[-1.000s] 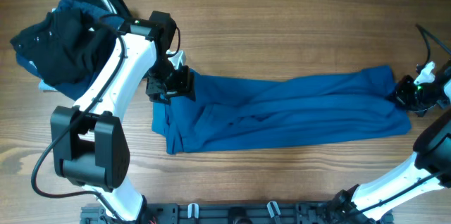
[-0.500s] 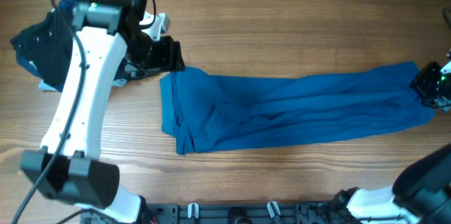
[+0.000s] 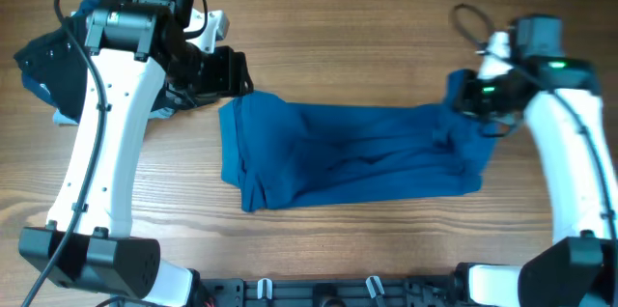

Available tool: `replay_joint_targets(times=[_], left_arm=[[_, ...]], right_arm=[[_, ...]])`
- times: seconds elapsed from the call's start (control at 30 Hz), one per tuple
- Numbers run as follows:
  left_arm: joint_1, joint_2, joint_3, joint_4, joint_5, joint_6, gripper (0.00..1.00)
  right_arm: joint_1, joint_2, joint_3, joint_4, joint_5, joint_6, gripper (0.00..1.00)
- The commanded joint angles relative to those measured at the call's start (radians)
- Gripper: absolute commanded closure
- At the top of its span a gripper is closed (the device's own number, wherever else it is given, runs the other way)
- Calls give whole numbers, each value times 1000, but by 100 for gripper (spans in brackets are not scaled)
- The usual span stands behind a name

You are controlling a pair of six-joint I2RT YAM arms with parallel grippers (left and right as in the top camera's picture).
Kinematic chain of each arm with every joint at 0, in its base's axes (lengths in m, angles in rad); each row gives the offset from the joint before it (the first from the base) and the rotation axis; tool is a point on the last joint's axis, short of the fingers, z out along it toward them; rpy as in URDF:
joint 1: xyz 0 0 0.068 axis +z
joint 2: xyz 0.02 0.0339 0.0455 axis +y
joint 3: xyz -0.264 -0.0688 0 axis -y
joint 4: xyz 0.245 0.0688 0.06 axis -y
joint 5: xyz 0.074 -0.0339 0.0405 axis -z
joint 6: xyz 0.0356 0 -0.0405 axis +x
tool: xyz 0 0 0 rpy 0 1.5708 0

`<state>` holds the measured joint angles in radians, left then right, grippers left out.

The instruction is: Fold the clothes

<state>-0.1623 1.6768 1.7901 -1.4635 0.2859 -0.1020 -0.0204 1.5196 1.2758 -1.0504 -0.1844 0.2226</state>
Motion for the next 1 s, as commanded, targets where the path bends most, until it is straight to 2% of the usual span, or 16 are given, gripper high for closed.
replay_joint_targets(times=[0.0,0.13,0.27,0.37,0.5,0.6,0.63,0.67,0.7,0.73,0.77,0.83,0.97], left_arm=[[4,-20,11,9,12,19,22],[4,-20,11,24,8,19,19],[4,-20,11,43,9,19,18],[4,-20,11,47,8,19,18],[4,-20,11,52,8,19,17],[4,-20,11,63,8,19,17],[4,-20,11,65,8,19,17],[4,-20,11,65,8,19,16],[4,-20,11,64,8,19,16],[4,-20,11,63,8,19,17],[4,-20,11,60,8,19,20],[4,-20,11,55,0,20,24],[4,-20,11,41,-22,19,27]], right_arm=[[191,-3,-50,20,79,166,96],[318,10,-78,67,73,172,89],[405,14,-79,98,39,180,74],[417,-2,-77,99,53,181,71],[415,-41,-77,116,86,143,58],[393,-61,-77,115,182,160,49],[380,-61,-77,114,201,170,49],[362,-57,-78,114,214,171,53],[343,-52,-79,113,219,169,70],[317,-41,-85,114,219,169,82],[293,-30,-98,114,219,167,89],[256,2,-129,114,216,160,96],[246,56,-218,135,125,103,96]])
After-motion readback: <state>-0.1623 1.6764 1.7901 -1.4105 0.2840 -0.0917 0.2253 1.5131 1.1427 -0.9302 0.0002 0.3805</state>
